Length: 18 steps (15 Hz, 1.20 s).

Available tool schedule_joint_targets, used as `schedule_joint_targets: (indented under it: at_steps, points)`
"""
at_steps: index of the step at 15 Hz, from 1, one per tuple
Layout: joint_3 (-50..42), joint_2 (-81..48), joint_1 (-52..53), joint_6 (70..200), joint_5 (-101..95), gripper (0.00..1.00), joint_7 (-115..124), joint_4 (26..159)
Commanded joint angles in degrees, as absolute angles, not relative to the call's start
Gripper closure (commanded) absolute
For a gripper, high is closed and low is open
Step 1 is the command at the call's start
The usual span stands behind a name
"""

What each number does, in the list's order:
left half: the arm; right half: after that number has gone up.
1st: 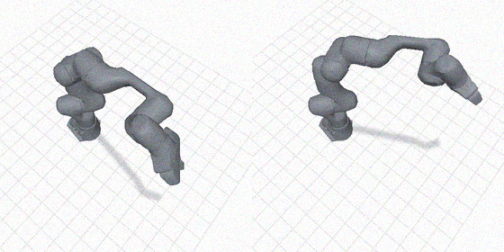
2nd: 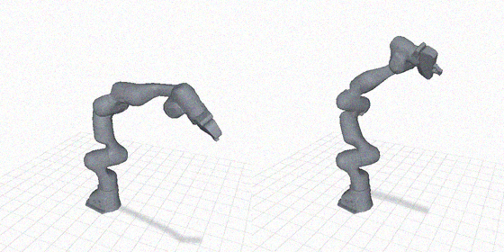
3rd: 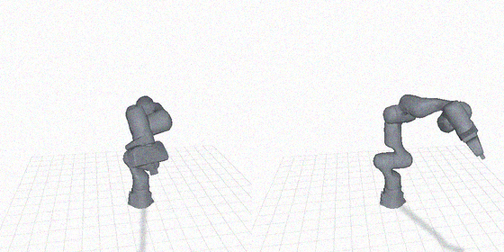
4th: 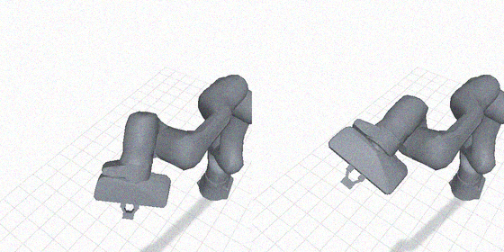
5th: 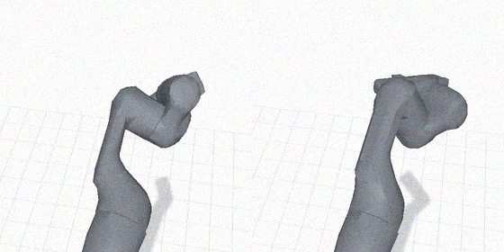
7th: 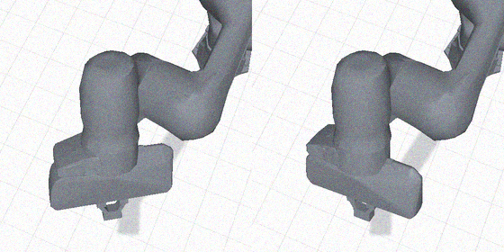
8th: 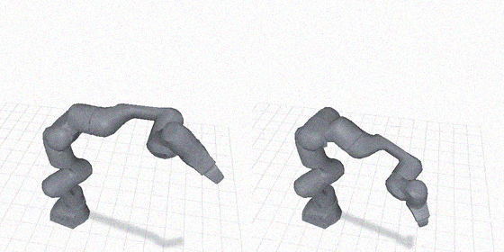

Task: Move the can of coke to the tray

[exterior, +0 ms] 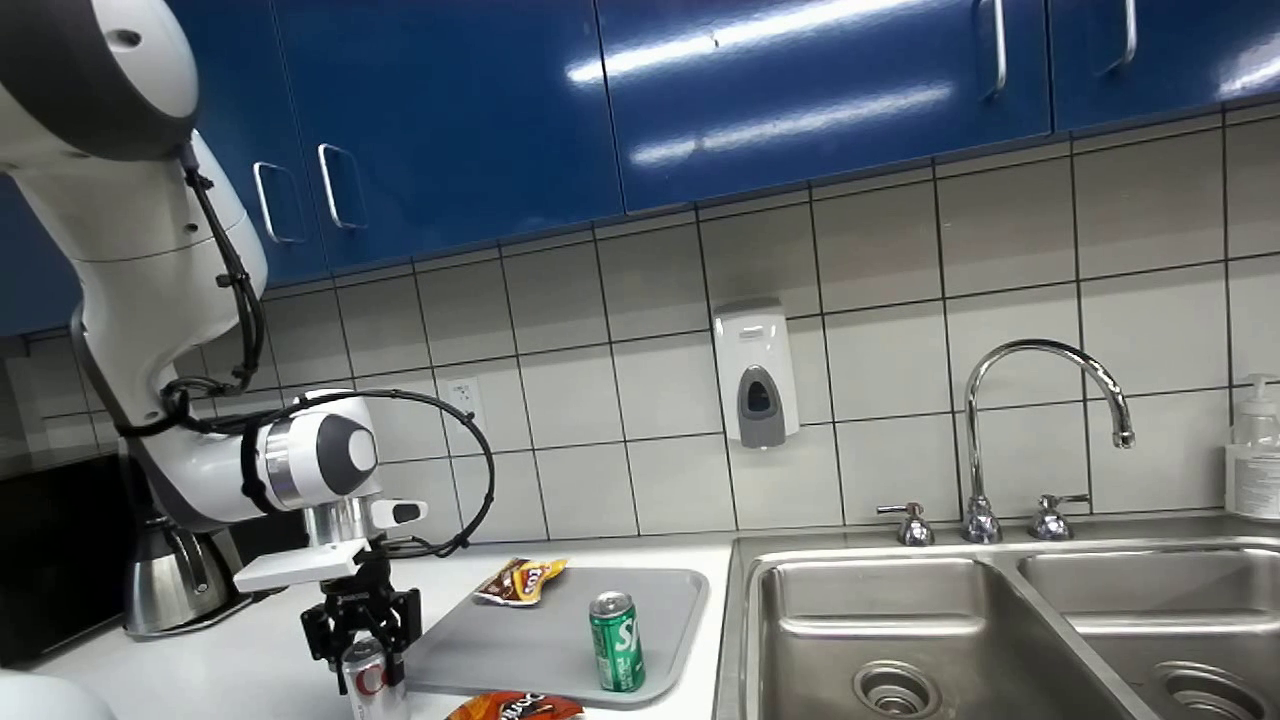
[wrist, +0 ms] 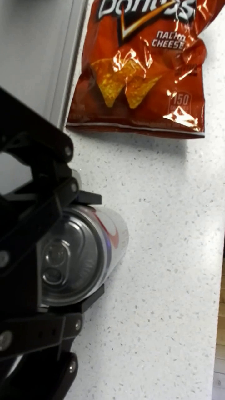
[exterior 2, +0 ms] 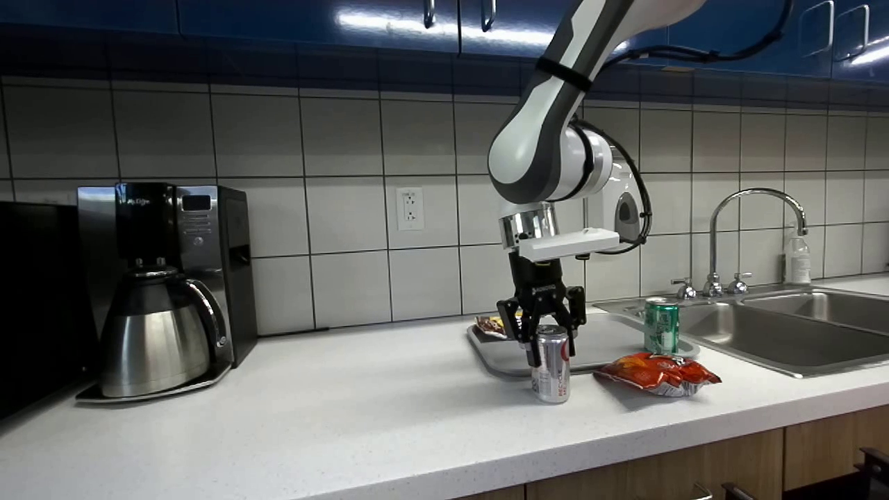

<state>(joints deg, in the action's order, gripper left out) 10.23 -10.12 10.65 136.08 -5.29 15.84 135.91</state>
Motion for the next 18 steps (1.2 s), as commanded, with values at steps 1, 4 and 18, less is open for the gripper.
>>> schedule_joint_targets:
  at_steps: [1, 4, 18]
  points:
    - [9.6, -9.0, 11.7, 136.0, -5.8, 0.61, 17.1, 135.7]
    - [9.8, -7.9, 11.8, 136.2, -5.6, 0.61, 17.0, 136.1]
    - [9.2, -5.3, 11.7, 136.8, -8.4, 0.61, 19.7, 134.0]
